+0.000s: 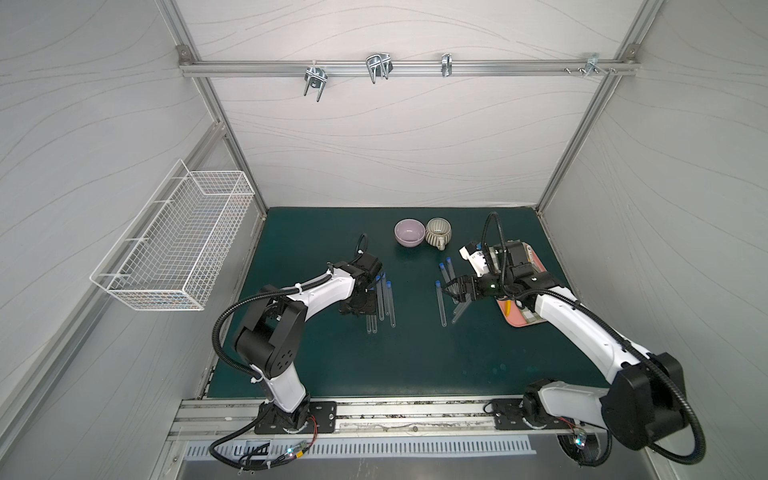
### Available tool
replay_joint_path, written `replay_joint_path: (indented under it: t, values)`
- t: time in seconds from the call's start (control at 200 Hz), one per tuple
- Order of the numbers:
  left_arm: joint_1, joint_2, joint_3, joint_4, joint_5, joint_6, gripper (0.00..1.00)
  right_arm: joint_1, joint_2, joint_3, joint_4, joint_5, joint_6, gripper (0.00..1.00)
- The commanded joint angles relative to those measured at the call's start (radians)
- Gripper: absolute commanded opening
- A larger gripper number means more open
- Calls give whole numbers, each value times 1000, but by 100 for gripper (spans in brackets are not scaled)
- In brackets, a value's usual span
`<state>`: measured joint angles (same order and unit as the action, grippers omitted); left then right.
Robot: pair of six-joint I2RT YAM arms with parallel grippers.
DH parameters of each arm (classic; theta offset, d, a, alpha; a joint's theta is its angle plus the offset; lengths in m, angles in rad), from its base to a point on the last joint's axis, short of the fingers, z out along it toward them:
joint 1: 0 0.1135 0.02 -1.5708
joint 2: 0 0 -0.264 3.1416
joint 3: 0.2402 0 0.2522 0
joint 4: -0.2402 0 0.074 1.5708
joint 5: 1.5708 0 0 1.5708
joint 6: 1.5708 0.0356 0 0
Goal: Remove stoppers from test tubes
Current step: Pick up the test tube at the center of the board.
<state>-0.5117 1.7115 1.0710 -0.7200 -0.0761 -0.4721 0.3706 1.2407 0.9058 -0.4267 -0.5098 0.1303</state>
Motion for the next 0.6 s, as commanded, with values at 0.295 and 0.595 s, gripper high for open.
replay_joint_path:
  t: [0.295, 0.595]
  values:
    - [-7, 55, 40, 28, -44, -37, 62, -32, -18, 4, -6, -27, -22, 96]
    - [-9, 95, 49, 28, -60, -43, 59, -53, -20, 4, -14, -37, -23, 96]
